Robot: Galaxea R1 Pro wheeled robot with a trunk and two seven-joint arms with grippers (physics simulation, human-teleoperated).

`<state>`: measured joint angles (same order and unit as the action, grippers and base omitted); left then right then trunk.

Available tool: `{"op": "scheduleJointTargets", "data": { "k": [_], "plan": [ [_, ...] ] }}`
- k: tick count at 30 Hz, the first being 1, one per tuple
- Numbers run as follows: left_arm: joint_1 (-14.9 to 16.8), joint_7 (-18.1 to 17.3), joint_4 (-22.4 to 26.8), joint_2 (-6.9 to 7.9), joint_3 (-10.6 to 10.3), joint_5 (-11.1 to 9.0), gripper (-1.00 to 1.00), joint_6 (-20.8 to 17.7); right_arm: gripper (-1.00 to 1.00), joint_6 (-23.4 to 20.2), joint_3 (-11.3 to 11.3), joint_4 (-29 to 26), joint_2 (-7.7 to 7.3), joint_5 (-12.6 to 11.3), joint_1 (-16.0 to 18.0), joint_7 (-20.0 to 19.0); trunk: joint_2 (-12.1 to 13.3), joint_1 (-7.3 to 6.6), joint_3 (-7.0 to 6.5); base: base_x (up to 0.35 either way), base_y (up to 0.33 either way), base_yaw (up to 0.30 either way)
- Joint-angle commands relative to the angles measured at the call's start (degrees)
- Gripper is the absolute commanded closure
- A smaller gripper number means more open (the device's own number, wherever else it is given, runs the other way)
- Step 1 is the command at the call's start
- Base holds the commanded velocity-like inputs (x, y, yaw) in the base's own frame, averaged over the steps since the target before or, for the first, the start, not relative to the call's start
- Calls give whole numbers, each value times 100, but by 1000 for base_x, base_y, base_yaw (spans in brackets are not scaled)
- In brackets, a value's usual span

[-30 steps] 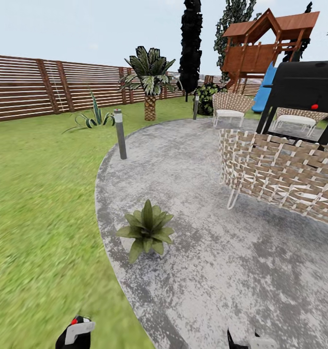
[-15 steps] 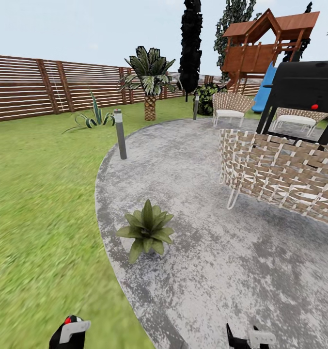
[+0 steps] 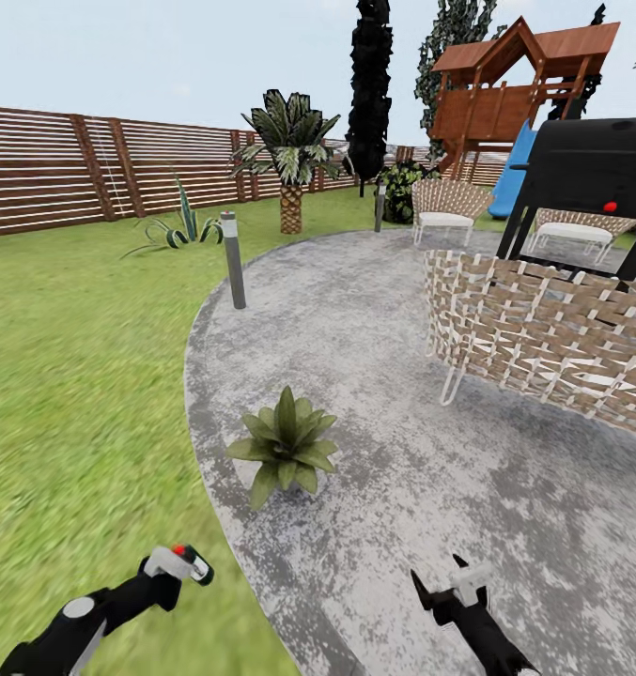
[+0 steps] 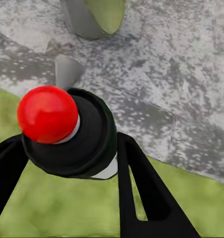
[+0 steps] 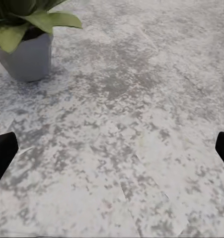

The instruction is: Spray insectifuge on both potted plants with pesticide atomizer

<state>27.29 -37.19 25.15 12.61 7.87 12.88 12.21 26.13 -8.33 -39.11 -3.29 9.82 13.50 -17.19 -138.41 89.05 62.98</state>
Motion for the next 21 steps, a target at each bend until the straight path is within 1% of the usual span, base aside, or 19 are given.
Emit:
{"op": "scheduleJointTargets", "data": {
  "k": [1, 4, 5, 6, 7, 10, 12, 13, 15, 16, 17, 21],
  "plan": [
    [115, -333, 28, 6, 48, 171, 100, -128, -100, -128, -32, -162, 4, 232, 3, -210, -2, -1, 5, 0, 0, 0],
    [426, -1147, 167, 16, 48, 635, 100, -589, -100, -523, -33, -611, 4, 873, 15, -710, -2, -1, 5, 0, 0, 0],
    [466, -1277, 195, 16, 48, 714, 100, -643, -100, -587, -32, -680, 4, 959, 22, -781, -2, -1, 5, 0, 0, 0],
    [536, -1534, 251, 12, 48, 871, 100, -725, -100, -713, -30, -806, 7, 1092, 44, -917, -2, -1, 5, 0, 0, 0],
    [629, -1905, 350, -4, 48, 1095, 100, -801, -100, -895, -29, -948, 10, 1208, 99, -1145, -2, -1, 5, 0, 0, 0],
    [796, -2486, 534, -47, 55, 1459, 100, -881, -100, -1209, -28, -1071, 12, 1306, 305, -1849, -2, -1, 5, 0, 0, 0],
    [887, -2746, 607, -68, 51, 1595, 100, -970, -100, -1414, -25, -1093, 12, 1335, 479, -2356, -2, -1, 5, 0, 0, 0],
    [965, -2935, 683, -80, 46, 1686, 100, -1125, -100, -1615, -18, -1102, 17, 1352, 633, -2761, -2, -1, 5, 0, 0, 0],
    [1013, -3119, 788, -94, 42, 1795, 100, -1238, -100, -1764, 18, -1111, 27, 1392, 743, -3076, -2, -1, 5, 0, 0, 0],
    [1020, -3175, 818, -97, 42, 1829, 100, -1254, -100, -1788, 51, -1112, 29, 1413, 763, -3144, -2, -1, 5, 0, 0, 0],
    [1035, -3366, 908, -116, 41, 1950, 100, -1287, -100, -1838, 225, -1120, 40, 1492, 823, -3304, -2, -1, 5, 0, 0, 0],
    [1049, -3907, 1122, -146, 40, 2259, 100, -1314, -100, -1888, 818, -1139, 71, 1607, 986, -3472, -2, -1, 5, 0, 0, 0]
  ]
}}
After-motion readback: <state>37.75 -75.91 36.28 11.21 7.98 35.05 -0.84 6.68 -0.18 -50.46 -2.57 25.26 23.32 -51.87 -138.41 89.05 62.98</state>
